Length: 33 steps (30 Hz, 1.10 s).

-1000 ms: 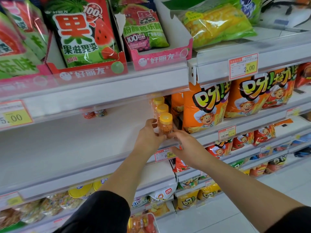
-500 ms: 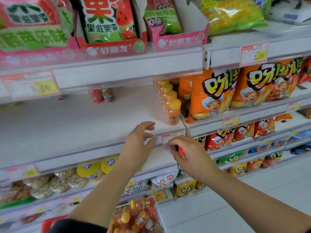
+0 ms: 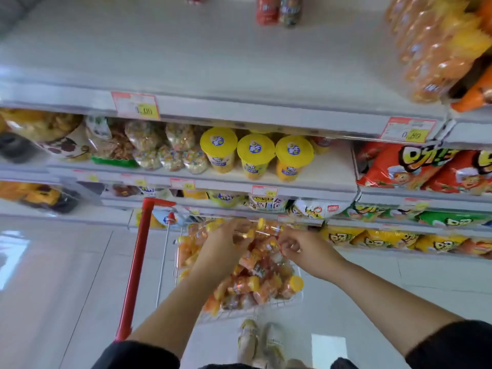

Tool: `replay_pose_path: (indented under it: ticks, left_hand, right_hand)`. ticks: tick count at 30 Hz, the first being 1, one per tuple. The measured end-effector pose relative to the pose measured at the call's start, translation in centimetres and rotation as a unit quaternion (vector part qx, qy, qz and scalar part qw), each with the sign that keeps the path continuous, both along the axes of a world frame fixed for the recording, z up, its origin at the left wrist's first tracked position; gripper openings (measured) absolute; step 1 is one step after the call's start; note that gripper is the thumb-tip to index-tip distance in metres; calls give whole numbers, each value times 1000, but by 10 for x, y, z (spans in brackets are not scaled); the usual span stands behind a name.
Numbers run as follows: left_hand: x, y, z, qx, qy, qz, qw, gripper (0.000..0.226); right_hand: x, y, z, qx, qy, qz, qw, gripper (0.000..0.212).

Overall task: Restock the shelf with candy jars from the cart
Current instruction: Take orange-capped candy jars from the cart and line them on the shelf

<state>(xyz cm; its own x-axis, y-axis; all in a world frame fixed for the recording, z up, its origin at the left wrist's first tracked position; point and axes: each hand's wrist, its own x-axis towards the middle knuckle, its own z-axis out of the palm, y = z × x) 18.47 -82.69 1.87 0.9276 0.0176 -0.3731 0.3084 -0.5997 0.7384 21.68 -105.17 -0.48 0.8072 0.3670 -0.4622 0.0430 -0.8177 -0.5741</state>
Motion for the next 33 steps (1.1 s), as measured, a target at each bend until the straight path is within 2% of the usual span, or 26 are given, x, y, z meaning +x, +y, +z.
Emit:
replay_pose_path:
  ticks: [4,9,12,14,17,21,27,31,33]
  left_hand:
    - [-31,8,-47,18,51,48,997,26]
    - [-58,12,-97,76,99,55,991,31]
    - [-70,21,-122,106,142,93,980,44]
    - [-77,27,-136,94,166,135,972,53]
    - [-82,28,-153,62,145,204,966,48]
    - [-91,33,-159,134,81,277,948,34]
    - [-95,49,-183,77,166,318,930,73]
    - [-78,50,-194,82,191,308,928,80]
    - [-70,51,-194,73,213,312,923,74]
  right_hand:
    - [-11,3,-43,-37,53,16,998,17]
    - [-20,9,-91,-59,93,12,994,30]
    - [-22,23,-114,-58,93,10,994,42]
    - [-24,36,-128,-54,86,4,995,50]
    - [-25,58,-150,-54,76,-7,996,61]
    - [-24,82,-173,-67,82,-27,994,70]
    - [-22,98,-192,-91,35,-52,994,64]
    - [-22,96,-194,-94,39,-61,993,63]
    - [-24,92,-189,-93,45,-63,993,62]
